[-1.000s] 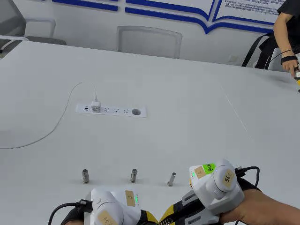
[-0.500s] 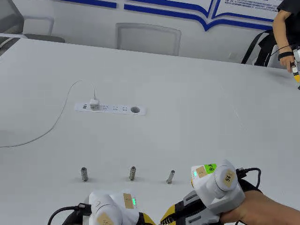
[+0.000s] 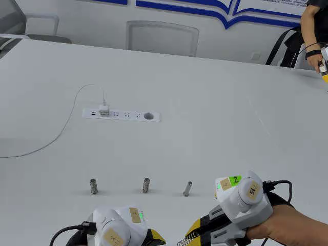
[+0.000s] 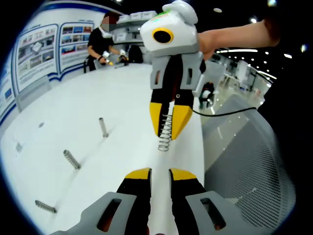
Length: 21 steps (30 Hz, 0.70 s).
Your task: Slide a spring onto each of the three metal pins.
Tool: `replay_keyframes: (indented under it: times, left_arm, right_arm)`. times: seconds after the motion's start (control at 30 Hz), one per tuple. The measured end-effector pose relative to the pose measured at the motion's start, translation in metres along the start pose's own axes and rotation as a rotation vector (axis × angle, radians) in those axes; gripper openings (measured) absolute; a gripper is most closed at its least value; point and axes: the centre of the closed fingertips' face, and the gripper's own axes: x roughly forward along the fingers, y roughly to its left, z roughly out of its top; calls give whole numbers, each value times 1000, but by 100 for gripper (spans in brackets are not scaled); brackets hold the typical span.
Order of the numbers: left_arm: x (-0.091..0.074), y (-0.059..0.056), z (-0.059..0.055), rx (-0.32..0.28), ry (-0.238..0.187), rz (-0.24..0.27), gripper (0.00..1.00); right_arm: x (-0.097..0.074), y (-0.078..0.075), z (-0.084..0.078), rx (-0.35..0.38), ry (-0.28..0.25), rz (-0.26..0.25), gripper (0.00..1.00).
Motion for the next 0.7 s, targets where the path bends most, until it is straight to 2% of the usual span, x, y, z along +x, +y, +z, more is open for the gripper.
replay_keyframes:
  times: [0.3, 0.7]
  left_arm:
    - [-2, 10, -4, -40, -8, 37, 18]
    - [-4, 23, -7, -98, -16, 92, 26]
  right_arm:
    - [-6, -22, -15, 45, 33, -63, 12]
    - [-16, -55, -26, 72, 60, -132, 12]
